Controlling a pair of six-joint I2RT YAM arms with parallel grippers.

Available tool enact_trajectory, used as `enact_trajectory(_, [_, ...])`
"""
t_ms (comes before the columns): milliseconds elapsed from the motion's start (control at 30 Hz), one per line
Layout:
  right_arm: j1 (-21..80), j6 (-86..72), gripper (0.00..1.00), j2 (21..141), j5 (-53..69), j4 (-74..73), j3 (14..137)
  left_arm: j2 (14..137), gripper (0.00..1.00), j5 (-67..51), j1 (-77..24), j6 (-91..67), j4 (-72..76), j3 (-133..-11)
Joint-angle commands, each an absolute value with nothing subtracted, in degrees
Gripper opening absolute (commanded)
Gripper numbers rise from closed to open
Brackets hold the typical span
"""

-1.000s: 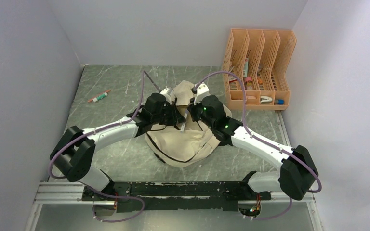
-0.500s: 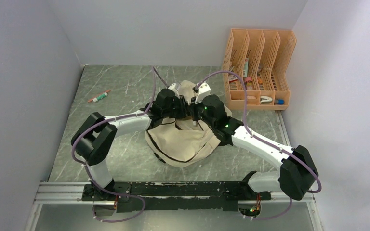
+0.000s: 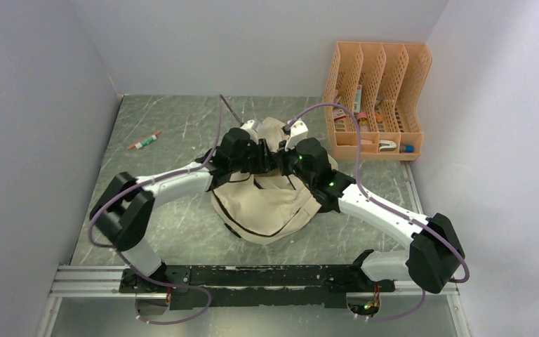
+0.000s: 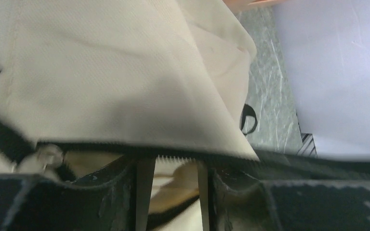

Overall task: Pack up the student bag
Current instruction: Place the stationery in the student bag.

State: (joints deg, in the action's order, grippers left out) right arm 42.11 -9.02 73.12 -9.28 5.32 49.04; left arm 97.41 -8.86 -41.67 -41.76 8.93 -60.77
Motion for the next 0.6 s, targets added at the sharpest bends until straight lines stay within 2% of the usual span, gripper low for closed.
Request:
enact_trajectory(0, [42.73, -9.48, 0.00, 71.27, -8.22, 9.13, 48.28, 86.87, 0.41, -7.06, -41.91, -35.32, 7.97, -55.60])
enact_trajectory(300, [42.72, -9.03, 0.00, 70.72, -10.19, 10.07, 46.85, 68.73, 0.40, 3.27, -38.71, -30.98, -1.92, -47.30])
enact_trajectory(567, [42.74, -9.19, 0.00, 69.40, -11.71, 9.20, 45.68, 68.14, 0.38, 4.10, -24.79, -28.05, -12.32, -51.09])
